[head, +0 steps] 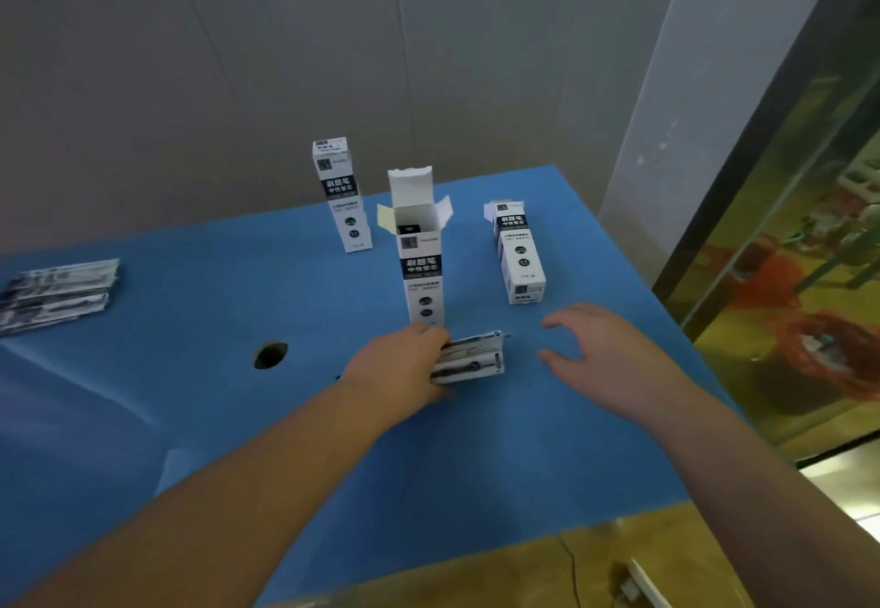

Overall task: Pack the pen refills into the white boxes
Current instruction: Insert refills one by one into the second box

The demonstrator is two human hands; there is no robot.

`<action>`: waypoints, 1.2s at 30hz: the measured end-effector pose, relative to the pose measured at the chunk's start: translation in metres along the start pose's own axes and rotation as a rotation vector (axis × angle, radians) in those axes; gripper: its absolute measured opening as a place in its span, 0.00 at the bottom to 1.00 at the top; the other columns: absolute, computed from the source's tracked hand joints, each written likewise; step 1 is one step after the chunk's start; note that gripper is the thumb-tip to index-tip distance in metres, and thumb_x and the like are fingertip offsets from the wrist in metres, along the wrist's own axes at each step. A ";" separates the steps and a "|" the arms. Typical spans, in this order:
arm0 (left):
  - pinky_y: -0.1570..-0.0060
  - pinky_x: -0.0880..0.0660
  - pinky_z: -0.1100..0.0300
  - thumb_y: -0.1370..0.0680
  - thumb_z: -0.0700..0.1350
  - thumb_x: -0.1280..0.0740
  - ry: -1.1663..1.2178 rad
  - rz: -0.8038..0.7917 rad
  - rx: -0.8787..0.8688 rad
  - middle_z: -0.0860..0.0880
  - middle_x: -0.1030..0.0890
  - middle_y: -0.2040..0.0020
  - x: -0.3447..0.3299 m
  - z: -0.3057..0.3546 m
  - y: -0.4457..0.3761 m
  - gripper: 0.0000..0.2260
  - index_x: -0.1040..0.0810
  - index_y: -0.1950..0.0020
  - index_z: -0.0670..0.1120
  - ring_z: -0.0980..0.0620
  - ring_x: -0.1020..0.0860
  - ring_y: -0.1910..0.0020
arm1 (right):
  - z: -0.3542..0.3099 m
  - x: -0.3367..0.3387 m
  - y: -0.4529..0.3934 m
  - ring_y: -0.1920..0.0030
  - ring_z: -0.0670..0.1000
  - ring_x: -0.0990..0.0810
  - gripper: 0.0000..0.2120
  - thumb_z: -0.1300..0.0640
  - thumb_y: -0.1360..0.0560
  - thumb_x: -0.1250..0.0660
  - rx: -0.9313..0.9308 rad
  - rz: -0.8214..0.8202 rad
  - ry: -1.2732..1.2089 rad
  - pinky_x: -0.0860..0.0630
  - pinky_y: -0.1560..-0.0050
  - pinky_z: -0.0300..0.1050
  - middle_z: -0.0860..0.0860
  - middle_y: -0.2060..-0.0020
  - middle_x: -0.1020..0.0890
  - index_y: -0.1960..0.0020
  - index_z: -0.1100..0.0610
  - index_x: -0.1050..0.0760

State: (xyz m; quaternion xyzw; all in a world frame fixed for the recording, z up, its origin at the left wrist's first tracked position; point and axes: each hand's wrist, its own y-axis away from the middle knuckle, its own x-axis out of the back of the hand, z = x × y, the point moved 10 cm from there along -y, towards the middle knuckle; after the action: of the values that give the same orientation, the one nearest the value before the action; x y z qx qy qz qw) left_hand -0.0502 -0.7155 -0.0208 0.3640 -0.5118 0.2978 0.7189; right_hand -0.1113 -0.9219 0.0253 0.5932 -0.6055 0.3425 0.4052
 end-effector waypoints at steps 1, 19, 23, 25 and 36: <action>0.45 0.23 0.52 0.26 0.60 0.23 -0.028 0.001 -0.009 0.52 0.24 0.39 0.000 0.003 -0.001 0.26 0.27 0.33 0.54 0.48 0.22 0.43 | 0.005 0.001 -0.001 0.35 0.49 0.26 0.21 0.44 0.22 0.32 0.001 0.000 -0.007 0.28 0.34 0.49 0.46 0.35 0.24 0.32 0.49 0.25; 0.21 0.36 0.50 0.30 0.57 0.17 0.841 0.723 0.392 0.51 0.36 0.21 0.046 -0.040 0.006 0.51 0.45 0.17 0.53 0.52 0.36 0.21 | 0.007 -0.015 -0.001 0.34 0.51 0.27 0.22 0.47 0.22 0.32 0.152 -0.015 0.019 0.29 0.33 0.47 0.47 0.35 0.25 0.29 0.51 0.28; 0.30 0.26 0.54 0.31 0.53 0.18 0.954 0.780 0.275 0.57 0.26 0.34 0.067 -0.030 -0.024 0.43 0.42 0.25 0.61 0.58 0.24 0.35 | -0.043 -0.030 0.005 0.35 0.51 0.28 0.22 0.48 0.22 0.32 0.368 -0.062 0.085 0.30 0.33 0.46 0.47 0.36 0.25 0.30 0.50 0.28; 0.35 0.24 0.57 0.26 0.47 0.19 0.979 0.731 0.258 0.61 0.23 0.39 0.065 -0.031 -0.035 0.43 0.43 0.20 0.53 0.68 0.21 0.45 | -0.071 -0.042 0.008 0.36 0.51 0.28 0.19 0.48 0.22 0.32 0.482 -0.083 0.137 0.30 0.35 0.47 0.47 0.38 0.24 0.32 0.50 0.26; 0.56 0.24 0.76 0.22 0.39 0.25 0.906 0.984 0.230 0.66 0.22 0.46 0.084 -0.072 0.057 0.31 0.36 0.36 0.69 0.68 0.19 0.50 | -0.117 -0.089 -0.005 0.38 0.55 0.28 0.19 0.48 0.25 0.30 0.635 -0.128 0.316 0.32 0.36 0.52 0.50 0.43 0.25 0.35 0.51 0.23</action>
State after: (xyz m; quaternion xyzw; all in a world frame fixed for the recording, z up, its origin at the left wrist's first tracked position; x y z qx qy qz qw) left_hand -0.0334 -0.6189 0.0565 0.0020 -0.2312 0.7660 0.5998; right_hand -0.0989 -0.7779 -0.0036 0.6659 -0.3607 0.5749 0.3098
